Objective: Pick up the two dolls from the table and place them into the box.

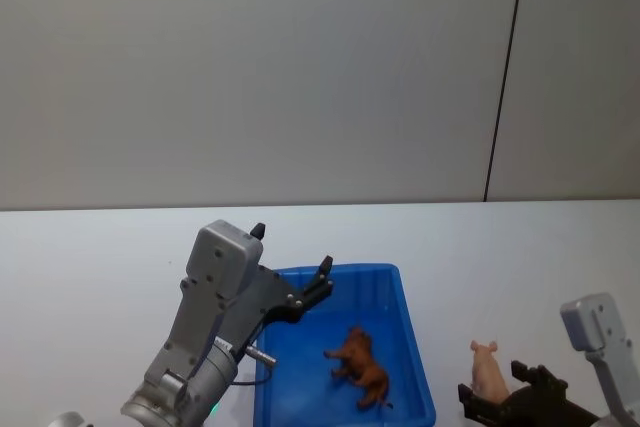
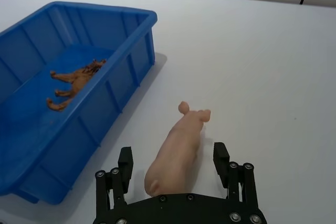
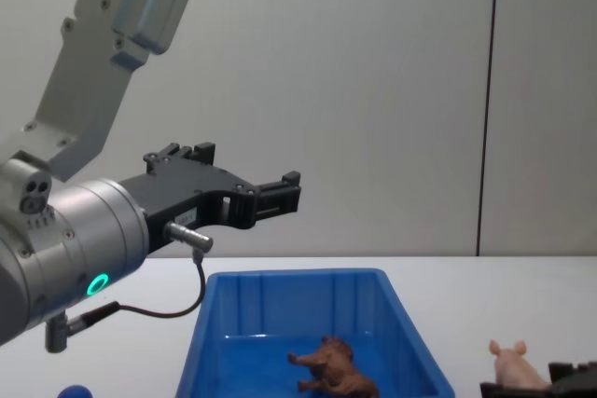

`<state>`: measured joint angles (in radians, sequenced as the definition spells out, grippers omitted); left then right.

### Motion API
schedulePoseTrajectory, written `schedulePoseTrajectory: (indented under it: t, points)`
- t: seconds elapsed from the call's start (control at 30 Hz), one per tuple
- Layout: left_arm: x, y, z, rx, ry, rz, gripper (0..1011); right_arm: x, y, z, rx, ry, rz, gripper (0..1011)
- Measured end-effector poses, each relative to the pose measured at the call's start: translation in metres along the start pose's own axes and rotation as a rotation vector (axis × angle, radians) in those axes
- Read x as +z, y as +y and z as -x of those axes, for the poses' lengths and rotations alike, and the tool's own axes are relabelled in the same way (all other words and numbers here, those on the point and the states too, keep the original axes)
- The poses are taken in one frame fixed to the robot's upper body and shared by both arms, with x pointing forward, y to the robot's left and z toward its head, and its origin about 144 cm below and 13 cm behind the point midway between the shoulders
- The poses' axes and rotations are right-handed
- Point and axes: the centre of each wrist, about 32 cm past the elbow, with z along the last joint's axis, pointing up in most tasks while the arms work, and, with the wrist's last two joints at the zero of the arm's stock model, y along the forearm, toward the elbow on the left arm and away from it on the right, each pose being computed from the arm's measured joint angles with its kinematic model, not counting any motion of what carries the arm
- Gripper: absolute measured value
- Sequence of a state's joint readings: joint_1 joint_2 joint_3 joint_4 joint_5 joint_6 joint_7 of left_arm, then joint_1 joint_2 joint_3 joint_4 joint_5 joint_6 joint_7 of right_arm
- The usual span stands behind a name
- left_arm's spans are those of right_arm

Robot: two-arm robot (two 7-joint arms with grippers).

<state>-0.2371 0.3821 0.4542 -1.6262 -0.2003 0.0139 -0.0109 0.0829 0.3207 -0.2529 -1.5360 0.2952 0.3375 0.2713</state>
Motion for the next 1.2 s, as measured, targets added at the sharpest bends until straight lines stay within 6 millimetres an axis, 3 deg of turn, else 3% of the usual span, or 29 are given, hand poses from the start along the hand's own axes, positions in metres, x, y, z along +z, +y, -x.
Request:
schedulePoseTrajectory:
  t: [0.43,0.5,0.67,1.2]
  points:
    - [0.000,0.000,0.000,0.000,0.000,0.000,1001,-0.007,0.005,-0.002,0.009,0.055,0.043,658]
    - [0.000,0.000,0.000,0.000,0.000,0.000,1001,-0.007,0.006,-0.002,0.010,0.061,0.045,541]
    - [0.000,0.000,0.000,0.000,0.000,0.000,1001,-0.007,0.006,-0.002,0.007,0.060,0.042,398]
    - [0.000,0.000,0.000,0.000,0.000,0.000,1001,0.014,0.006,0.002,-0.021,-0.005,-0.097,362]
